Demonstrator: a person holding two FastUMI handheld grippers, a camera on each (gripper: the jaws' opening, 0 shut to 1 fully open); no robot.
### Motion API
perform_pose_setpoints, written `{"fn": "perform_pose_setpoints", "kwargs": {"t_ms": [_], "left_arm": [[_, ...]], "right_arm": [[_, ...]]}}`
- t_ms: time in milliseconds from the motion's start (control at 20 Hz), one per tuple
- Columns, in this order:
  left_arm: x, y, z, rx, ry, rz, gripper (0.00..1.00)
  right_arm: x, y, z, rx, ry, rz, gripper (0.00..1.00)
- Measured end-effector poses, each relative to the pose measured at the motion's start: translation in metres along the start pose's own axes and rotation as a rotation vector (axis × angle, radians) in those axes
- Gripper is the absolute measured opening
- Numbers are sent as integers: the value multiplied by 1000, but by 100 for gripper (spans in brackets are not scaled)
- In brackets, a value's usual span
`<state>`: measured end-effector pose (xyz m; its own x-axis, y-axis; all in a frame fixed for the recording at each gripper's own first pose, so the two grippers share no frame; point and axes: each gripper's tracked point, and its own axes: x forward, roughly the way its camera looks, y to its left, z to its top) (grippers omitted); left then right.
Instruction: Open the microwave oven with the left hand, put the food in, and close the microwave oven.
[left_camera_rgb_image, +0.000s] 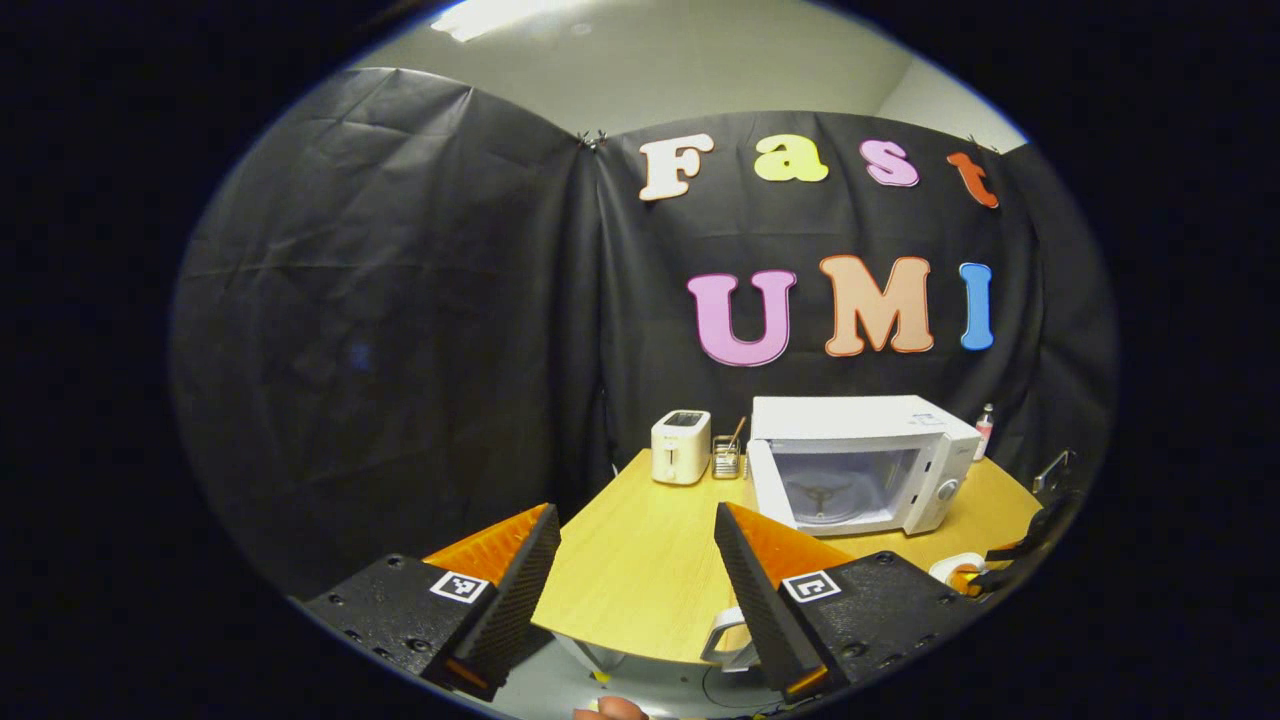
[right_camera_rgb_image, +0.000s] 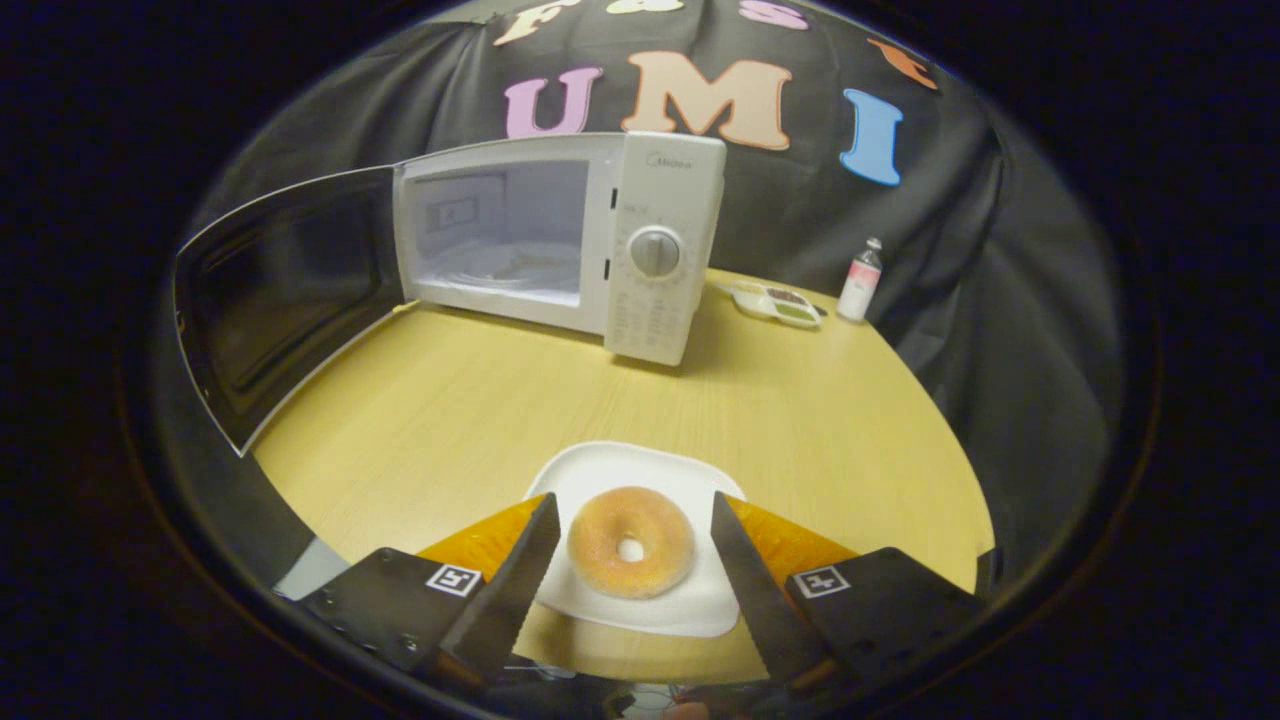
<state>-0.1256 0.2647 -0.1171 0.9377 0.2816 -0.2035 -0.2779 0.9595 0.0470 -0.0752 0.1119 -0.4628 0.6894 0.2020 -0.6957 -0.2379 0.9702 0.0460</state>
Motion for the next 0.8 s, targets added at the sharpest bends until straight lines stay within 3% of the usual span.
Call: {"fn": "perform_pose_setpoints", "kwargs": {"t_ms": [50, 200, 450, 600, 650, 700, 800], "left_arm": [[2, -7, 1, -12, -3, -11, 91], [5, -23, 14, -45, -27, -36, 88], [1, -36, 60, -77, -187, -66, 89], [7, -54, 45, -87, -141, -102, 92], [7, -62, 42, -107, -130, -119, 94], [5, -71, 45, -126, -131, -142, 95], [6, -78, 52, -139, -151, -166, 95]], "right_arm": [[3, 0, -4, 13, 16, -4, 99], [11, 0, -15, 29, 51, -14, 99], [15, 7, -24, 107, 92, 9, 96], [17, 7, -24, 138, 98, 16, 81], [17, 6, -24, 133, 101, 16, 81], [16, 6, -24, 138, 114, 14, 72], [16, 7, -23, 154, 127, 13, 72]]}}
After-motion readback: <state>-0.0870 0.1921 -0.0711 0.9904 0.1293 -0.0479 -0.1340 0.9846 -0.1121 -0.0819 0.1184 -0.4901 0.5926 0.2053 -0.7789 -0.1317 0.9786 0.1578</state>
